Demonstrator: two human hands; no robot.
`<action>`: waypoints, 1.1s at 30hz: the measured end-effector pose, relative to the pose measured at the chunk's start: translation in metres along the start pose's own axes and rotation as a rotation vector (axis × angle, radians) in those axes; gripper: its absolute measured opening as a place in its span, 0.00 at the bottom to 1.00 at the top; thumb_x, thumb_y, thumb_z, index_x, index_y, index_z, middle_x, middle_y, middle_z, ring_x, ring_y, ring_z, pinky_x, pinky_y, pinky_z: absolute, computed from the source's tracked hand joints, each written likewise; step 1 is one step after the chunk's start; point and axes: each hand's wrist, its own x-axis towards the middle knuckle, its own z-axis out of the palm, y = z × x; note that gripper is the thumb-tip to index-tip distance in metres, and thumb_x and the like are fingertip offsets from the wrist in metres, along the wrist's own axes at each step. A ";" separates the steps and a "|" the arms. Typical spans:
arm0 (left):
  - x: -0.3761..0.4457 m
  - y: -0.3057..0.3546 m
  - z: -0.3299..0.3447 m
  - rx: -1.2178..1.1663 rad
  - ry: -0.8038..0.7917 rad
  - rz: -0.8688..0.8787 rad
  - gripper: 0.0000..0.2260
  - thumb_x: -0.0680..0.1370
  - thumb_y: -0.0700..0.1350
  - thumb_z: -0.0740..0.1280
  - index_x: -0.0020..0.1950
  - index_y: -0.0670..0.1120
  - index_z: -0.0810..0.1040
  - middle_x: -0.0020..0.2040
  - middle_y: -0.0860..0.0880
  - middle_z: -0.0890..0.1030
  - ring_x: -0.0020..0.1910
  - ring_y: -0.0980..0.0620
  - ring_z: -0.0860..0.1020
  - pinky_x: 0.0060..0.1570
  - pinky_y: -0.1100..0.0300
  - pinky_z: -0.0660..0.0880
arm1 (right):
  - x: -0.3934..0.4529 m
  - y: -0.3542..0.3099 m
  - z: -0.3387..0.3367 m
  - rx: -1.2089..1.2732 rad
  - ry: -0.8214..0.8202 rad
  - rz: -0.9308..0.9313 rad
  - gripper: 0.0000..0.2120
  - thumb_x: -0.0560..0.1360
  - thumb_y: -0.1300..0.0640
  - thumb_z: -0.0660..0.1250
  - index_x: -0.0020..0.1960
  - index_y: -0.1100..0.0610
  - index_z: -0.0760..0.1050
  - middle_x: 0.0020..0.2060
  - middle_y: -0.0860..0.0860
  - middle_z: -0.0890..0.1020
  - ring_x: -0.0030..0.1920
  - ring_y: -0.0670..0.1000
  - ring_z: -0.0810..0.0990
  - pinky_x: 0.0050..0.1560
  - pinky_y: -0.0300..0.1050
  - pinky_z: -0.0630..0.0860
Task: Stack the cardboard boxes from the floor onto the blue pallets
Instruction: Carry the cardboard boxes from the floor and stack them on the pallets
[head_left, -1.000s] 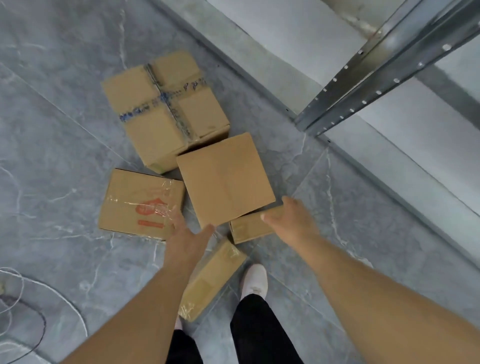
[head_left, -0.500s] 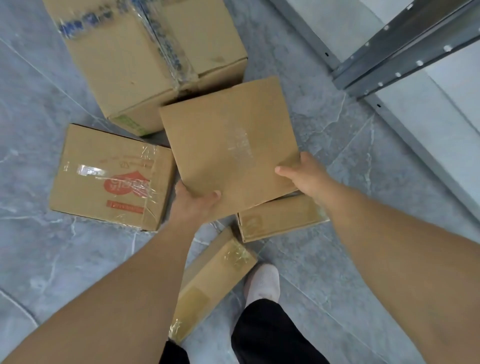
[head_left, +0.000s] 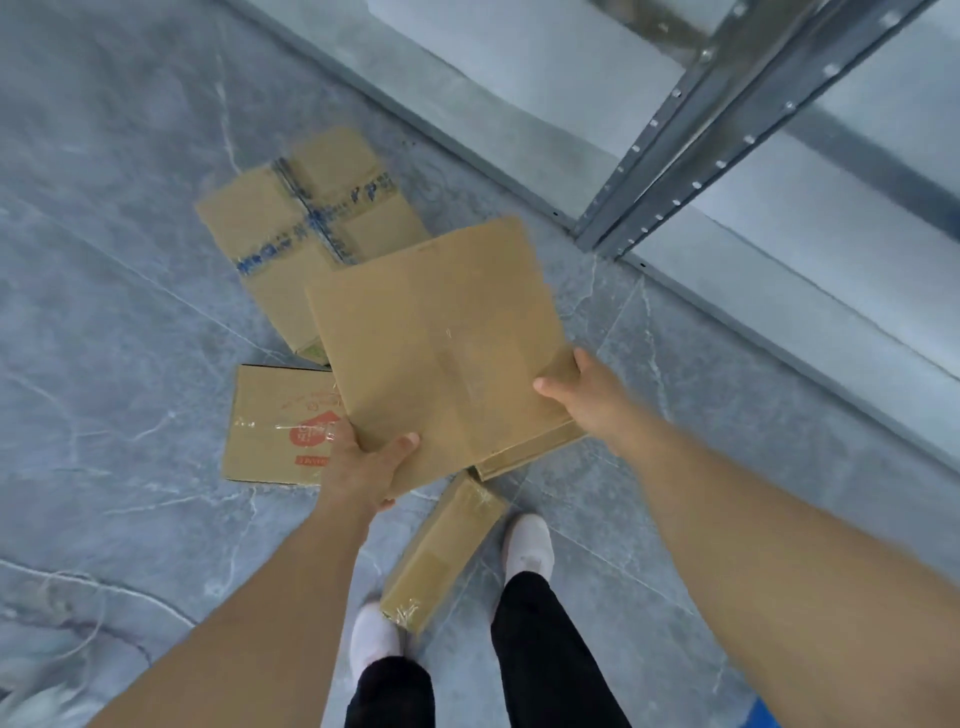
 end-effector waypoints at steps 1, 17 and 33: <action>-0.020 0.011 -0.007 0.022 -0.012 0.024 0.23 0.72 0.49 0.72 0.62 0.49 0.66 0.55 0.50 0.72 0.52 0.44 0.75 0.46 0.48 0.78 | -0.022 -0.005 -0.009 0.027 0.014 0.007 0.30 0.75 0.50 0.66 0.72 0.59 0.60 0.67 0.56 0.71 0.65 0.57 0.71 0.63 0.51 0.67; -0.266 0.067 -0.070 0.353 -0.348 0.460 0.30 0.73 0.44 0.71 0.72 0.47 0.63 0.65 0.49 0.73 0.61 0.47 0.73 0.63 0.48 0.70 | -0.365 0.014 -0.053 0.337 0.389 0.117 0.19 0.78 0.55 0.61 0.68 0.59 0.66 0.61 0.56 0.76 0.60 0.57 0.75 0.60 0.51 0.71; -0.443 0.025 0.141 0.921 -0.718 0.769 0.30 0.73 0.47 0.71 0.72 0.45 0.63 0.65 0.43 0.73 0.61 0.43 0.73 0.59 0.50 0.71 | -0.547 0.212 -0.104 0.723 0.807 0.431 0.20 0.78 0.54 0.57 0.69 0.55 0.61 0.54 0.53 0.77 0.48 0.53 0.75 0.45 0.48 0.74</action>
